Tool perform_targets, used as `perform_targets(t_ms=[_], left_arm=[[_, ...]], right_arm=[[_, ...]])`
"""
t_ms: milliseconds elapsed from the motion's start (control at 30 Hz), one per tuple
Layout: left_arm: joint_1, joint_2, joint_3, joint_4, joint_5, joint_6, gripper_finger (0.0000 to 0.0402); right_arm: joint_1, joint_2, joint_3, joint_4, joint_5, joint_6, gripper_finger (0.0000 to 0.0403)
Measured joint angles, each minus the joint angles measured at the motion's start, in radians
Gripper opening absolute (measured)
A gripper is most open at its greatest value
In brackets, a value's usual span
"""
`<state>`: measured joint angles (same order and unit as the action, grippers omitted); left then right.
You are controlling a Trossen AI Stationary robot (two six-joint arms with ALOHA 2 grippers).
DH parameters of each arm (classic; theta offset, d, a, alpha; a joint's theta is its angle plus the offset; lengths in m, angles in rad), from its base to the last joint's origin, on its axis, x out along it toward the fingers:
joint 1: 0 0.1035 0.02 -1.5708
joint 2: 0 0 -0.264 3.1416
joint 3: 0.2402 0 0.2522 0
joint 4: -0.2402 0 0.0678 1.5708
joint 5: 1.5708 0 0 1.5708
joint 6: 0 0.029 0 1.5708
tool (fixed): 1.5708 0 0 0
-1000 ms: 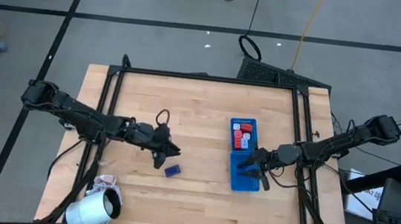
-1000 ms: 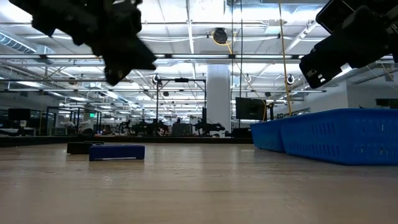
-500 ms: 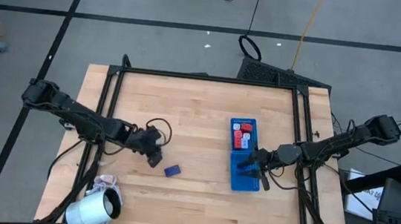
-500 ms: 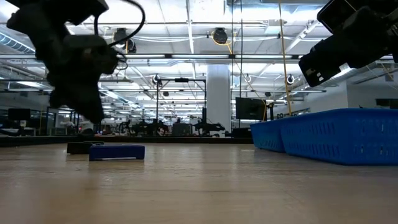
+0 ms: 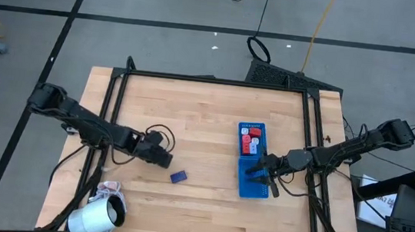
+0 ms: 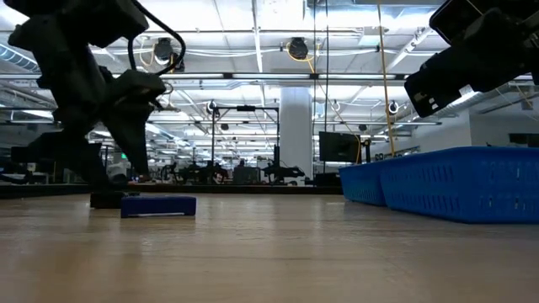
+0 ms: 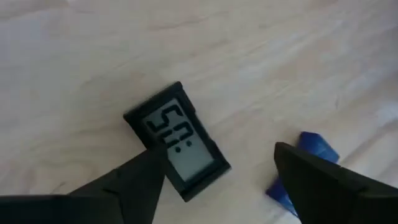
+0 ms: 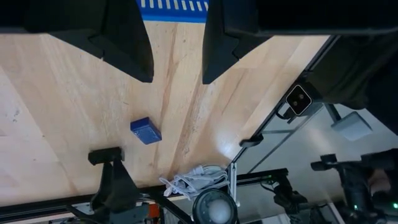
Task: Pick & Place Office items
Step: Put the black digital timer into the bottom blue bin
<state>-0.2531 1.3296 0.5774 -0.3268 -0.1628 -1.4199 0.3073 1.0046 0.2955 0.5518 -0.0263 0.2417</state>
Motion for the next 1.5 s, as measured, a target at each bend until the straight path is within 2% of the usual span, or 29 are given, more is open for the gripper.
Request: perform_targets(t_ms=[200, 400, 533, 667, 767, 867, 1033, 1100, 1200, 1267, 1367, 1500], left_arm=[[-0.003, 0.108, 0.008, 0.035, 0.014, -0.119, 0.0316], [0.007, 0.114, 0.006, 0.050, -0.041, -0.105, 0.0302], [0.032, 0.110, -0.002, 0.171, -0.123, 0.162, 0.0288], [0.061, 0.113, -0.005, 0.341, -0.127, 0.513, 0.0274], [0.084, 0.111, 0.020, 0.371, -0.125, 0.625, 0.0264], [0.103, 0.111, 0.094, 0.226, -0.124, 0.579, 0.0254], [0.110, 0.131, 0.228, -0.143, -0.126, 0.436, 0.0234], [0.106, 0.133, 0.265, -0.226, -0.121, 0.334, 0.0227], [0.106, 0.143, 0.283, -0.275, -0.056, 0.174, 0.0218], [0.107, 0.165, 0.283, -0.265, -0.013, 0.125, 0.0212], [0.103, 0.223, 0.283, -0.253, 0.032, 0.108, 0.0206], [0.117, 0.297, 0.283, -0.241, 0.041, 0.098, 0.0203]], right_arm=[[0.000, 0.000, 0.001, 0.006, 0.004, 0.000, 0.0126], [0.000, 0.000, 0.000, 0.009, 0.004, 0.000, 0.0126], [0.000, 0.000, 0.001, 0.009, 0.006, -0.001, 0.0126], [0.000, 0.000, 0.001, 0.010, 0.006, -0.001, 0.0125], [0.000, 0.000, 0.000, 0.013, 0.006, 0.000, 0.0126], [0.000, 0.000, 0.000, 0.013, 0.006, 0.000, 0.0125], [0.000, 0.000, 0.000, 0.013, 0.007, -0.011, 0.0125], [0.000, 0.000, 0.000, 0.013, 0.007, -0.022, 0.0126], [0.000, 0.000, 0.000, 0.014, 0.007, -0.026, 0.0125], [0.000, 0.000, 0.000, 0.015, 0.007, -0.026, 0.0125], [0.000, 0.000, 0.000, 0.021, 0.007, -0.026, 0.0125], [0.000, 0.000, 0.000, 0.029, 0.005, -0.026, 0.0125]])
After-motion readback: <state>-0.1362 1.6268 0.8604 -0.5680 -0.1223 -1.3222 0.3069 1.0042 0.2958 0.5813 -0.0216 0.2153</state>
